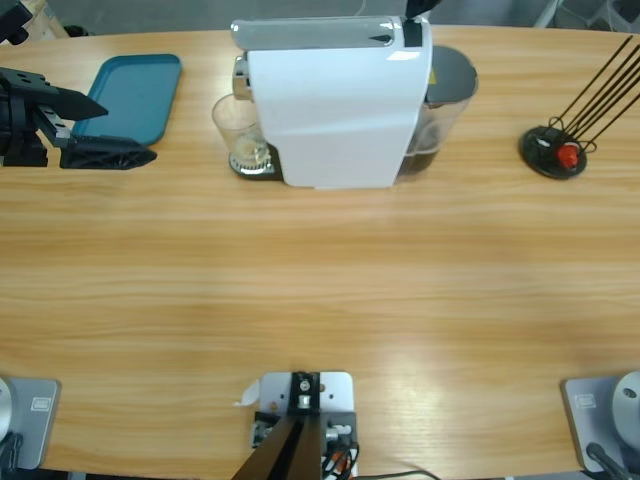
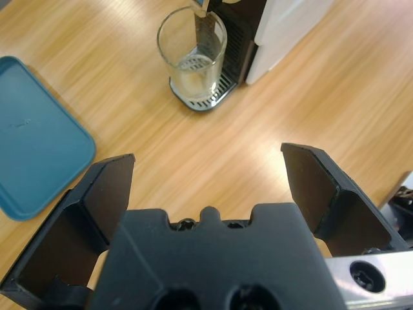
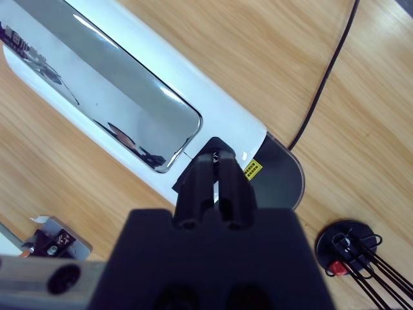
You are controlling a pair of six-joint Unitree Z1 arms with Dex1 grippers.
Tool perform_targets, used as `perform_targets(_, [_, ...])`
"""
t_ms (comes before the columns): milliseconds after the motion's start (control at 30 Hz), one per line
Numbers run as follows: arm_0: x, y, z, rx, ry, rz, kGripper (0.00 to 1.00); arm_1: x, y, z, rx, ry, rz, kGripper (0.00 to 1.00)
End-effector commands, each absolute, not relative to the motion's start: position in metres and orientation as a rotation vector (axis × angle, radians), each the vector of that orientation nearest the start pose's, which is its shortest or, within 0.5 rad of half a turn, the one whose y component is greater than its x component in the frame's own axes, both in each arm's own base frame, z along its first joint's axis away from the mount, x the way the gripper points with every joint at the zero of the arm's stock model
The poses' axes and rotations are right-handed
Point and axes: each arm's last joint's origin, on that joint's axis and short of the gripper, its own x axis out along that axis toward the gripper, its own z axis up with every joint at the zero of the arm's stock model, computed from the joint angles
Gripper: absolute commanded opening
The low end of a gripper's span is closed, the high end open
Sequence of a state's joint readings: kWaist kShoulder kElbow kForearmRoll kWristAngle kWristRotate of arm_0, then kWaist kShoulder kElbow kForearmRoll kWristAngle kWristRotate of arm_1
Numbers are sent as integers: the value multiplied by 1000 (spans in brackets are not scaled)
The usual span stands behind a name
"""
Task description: Pour coffee
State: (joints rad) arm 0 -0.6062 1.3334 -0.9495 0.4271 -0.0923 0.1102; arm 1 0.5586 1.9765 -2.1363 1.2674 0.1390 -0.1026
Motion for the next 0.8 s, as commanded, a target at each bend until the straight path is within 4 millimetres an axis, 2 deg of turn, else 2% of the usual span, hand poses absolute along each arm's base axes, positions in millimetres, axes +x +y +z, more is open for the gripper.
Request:
perform_targets(33, [184,-136,312,326,820,-727,996,341,229,373,-360,1172,686,0])
perform_targets(267, [184,-136,312,327,821,-727,996,334,226,368,-367,1180,685,0])
perform_targets(300, [184,-136,312,326,820,-727,996,334,226,374,-364,1157,685,0])
perform_targets(367, [184,-136,312,326,819,-727,996,332,224,397,-353,1075,688,0])
perform_targets(400, [184,-136,313,326,818,-727,996,328,221,417,-345,1010,688,124])
perform_targets(433, [184,-136,313,325,815,-727,996,324,218,433,-337,965,688,661])
perform_targets(467, [184,-136,314,325,812,-728,996,319,215,444,-332,939,691,925])
perform_targets(500, [184,-137,315,324,808,-730,996,312,210,456,-326,905,692,997])
perform_targets(600, [183,-138,319,323,797,-738,996,288,197,479,-317,852,699,1000])
perform_targets(800, [178,-136,319,333,789,-746,996,241,167,495,-302,837,689,1000])
